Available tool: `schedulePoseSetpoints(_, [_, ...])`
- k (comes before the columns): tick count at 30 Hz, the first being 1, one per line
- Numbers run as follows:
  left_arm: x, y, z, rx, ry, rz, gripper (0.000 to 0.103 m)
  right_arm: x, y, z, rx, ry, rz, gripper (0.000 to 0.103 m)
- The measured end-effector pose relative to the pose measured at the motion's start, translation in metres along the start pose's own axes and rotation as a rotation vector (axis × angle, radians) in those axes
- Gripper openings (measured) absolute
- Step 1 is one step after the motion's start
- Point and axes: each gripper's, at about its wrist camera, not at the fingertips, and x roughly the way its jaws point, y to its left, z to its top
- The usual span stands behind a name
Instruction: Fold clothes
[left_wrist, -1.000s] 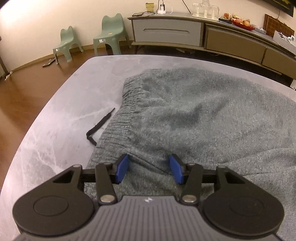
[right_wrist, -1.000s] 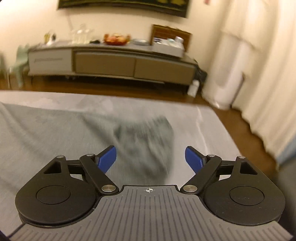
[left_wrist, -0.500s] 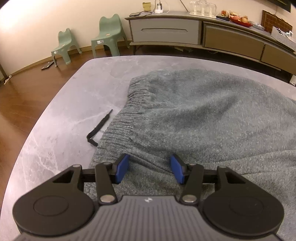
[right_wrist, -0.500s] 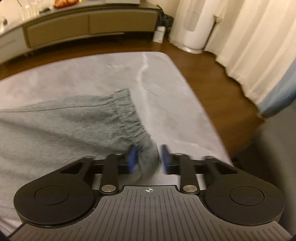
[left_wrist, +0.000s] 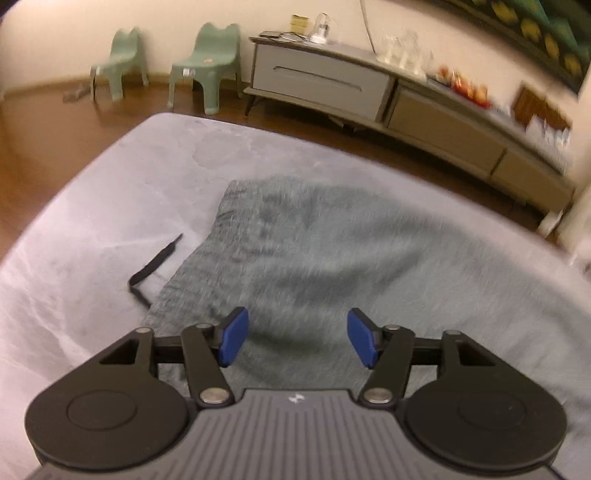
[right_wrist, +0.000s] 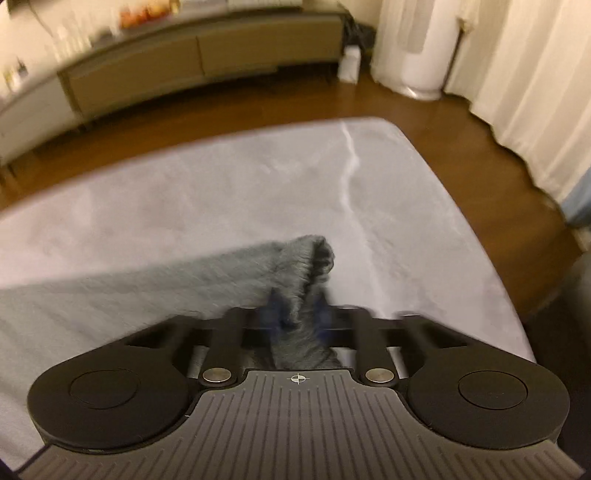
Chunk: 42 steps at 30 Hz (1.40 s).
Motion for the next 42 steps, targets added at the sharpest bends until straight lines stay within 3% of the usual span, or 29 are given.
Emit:
schedulePoseSetpoints(5, [0.006,0.035,0.045,-0.277,-0.012,-0.113,0.083,-0.080,0.007,-0.029,-0.050,-0.230,0.157,0.009])
schedulePoseSetpoints(7, [0.019,0.039,0.060,-0.331,0.014,-0.168,0.085,-0.117,0.000,-0.057,-0.100,-0.309,0.232,0.009])
schedulePoseSetpoints(10, [0.046,0.029,0.073,-0.364,0.086,-0.186,0.088,-0.159,-0.020,-0.103,-0.173,-0.370,0.285,0.009])
schedulePoseSetpoints(17, [0.099,-0.005,0.076,-0.337,0.176,-0.166,0.094,-0.174,-0.080,-0.198,-0.151,-0.334,0.274,0.009])
schedulePoseSetpoints(19, [0.104,-0.011,0.075,-0.336,0.168,-0.170,0.099,-0.167,-0.090,-0.213,-0.141,-0.315,0.262,0.008])
schedulePoseSetpoints(24, [0.106,-0.024,0.075,-0.285,0.163,-0.158,0.098,-0.151,-0.105,-0.227,-0.131,-0.288,0.226,0.008])
schedulePoseSetpoints(26, [0.104,-0.033,0.076,-0.221,0.157,-0.106,0.077,-0.147,-0.104,-0.227,-0.120,-0.287,0.212,0.009])
schedulePoseSetpoints(28, [0.104,-0.038,0.076,-0.210,0.172,-0.099,0.011,-0.147,-0.100,-0.224,-0.117,-0.288,0.197,0.009])
schedulePoseSetpoints(29, [0.102,-0.038,0.076,-0.220,0.177,-0.109,0.004,-0.149,-0.096,-0.219,-0.120,-0.291,0.185,0.009])
schedulePoseSetpoints(33, [0.055,-0.034,0.070,-0.251,0.079,-0.172,0.004,-0.168,-0.089,-0.191,-0.116,-0.354,0.164,0.009])
schedulePoseSetpoints(36, [-0.001,-0.011,0.050,-0.259,0.016,-0.244,0.004,-0.210,-0.092,-0.180,-0.125,-0.445,0.211,0.008])
schedulePoseSetpoints(40, [-0.073,0.039,0.002,-0.261,-0.027,-0.313,0.004,-0.264,-0.101,-0.200,-0.185,-0.487,0.291,0.008])
schedulePoseSetpoints(42, [-0.083,0.063,-0.032,-0.244,0.018,-0.312,0.004,-0.263,-0.106,-0.227,-0.203,-0.410,0.297,0.008])
